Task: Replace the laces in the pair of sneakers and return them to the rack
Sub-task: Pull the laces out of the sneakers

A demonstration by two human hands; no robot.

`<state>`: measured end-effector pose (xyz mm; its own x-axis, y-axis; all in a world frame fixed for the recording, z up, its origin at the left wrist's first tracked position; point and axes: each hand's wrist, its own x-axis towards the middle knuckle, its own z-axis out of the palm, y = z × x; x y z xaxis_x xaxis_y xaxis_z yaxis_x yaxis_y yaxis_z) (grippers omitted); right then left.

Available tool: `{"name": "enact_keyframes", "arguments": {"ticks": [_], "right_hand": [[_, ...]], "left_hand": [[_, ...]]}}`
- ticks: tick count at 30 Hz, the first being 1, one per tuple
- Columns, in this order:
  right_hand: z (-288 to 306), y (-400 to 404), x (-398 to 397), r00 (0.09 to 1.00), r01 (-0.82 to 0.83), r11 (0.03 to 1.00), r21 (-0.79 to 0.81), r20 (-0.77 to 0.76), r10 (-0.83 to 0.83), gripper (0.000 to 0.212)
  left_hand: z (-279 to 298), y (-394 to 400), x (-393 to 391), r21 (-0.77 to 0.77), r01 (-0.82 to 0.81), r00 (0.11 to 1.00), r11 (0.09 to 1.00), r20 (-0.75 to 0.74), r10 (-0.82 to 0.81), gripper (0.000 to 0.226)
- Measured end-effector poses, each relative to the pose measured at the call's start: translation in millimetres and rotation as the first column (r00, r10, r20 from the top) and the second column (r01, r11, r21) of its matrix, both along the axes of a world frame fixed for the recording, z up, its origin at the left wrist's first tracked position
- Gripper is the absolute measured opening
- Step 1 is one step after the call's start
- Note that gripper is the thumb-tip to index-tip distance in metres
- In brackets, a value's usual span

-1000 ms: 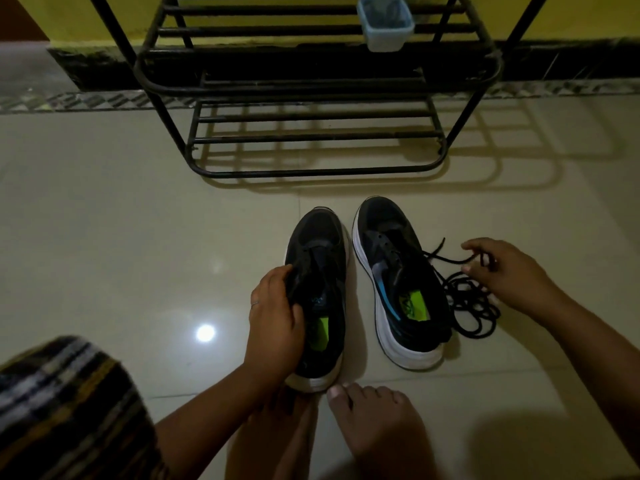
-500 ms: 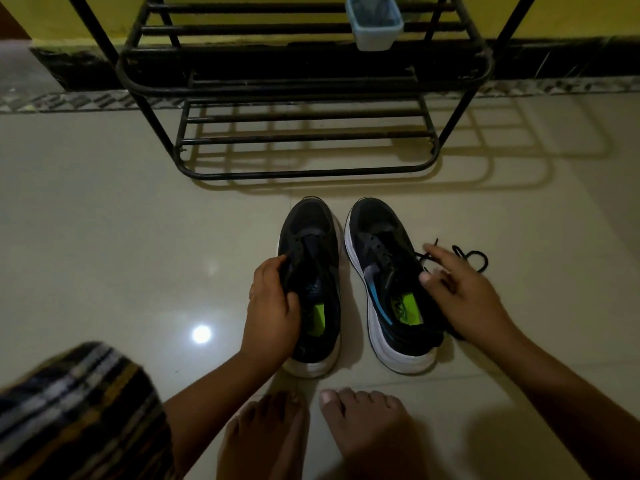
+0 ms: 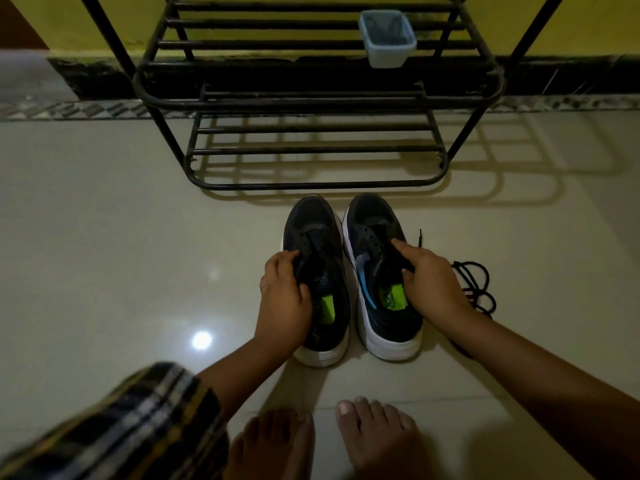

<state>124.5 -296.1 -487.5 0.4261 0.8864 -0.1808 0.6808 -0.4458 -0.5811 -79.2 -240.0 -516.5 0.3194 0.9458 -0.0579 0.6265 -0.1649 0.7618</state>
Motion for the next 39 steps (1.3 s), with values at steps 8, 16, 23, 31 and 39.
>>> {"name": "enact_keyframes", "arguments": {"ticks": [8,16,23,31,39], "right_hand": [[-2,9,14,0.992,-0.002,0.996,0.088,-0.127,0.013,0.04],[-54,-43,64,0.863,-0.113,0.907,-0.405,0.412,0.292,0.056],[-54,-57,77,0.815,-0.235,0.97,-0.062,0.531,0.231,0.027],[-15,-55,69,0.979,0.183,0.955,0.233,-0.127,-0.157,0.038],[-52,-116,72,0.938,0.209,0.978,0.01,0.279,-0.204,0.051]], "left_hand": [[4,32,1,-0.001,0.046,0.999,0.999,-0.011,-0.046,0.046],[7,29,-5,0.015,0.065,0.998,0.998,0.022,-0.066,0.047],[5,27,-5,0.022,0.058,0.998,0.998,0.014,-0.058,0.048],[4,21,-9,0.03,0.069,0.997,0.997,0.017,-0.069,0.048],[3,18,-8,0.03,0.054,0.998,0.998,0.033,-0.055,0.047]]}}
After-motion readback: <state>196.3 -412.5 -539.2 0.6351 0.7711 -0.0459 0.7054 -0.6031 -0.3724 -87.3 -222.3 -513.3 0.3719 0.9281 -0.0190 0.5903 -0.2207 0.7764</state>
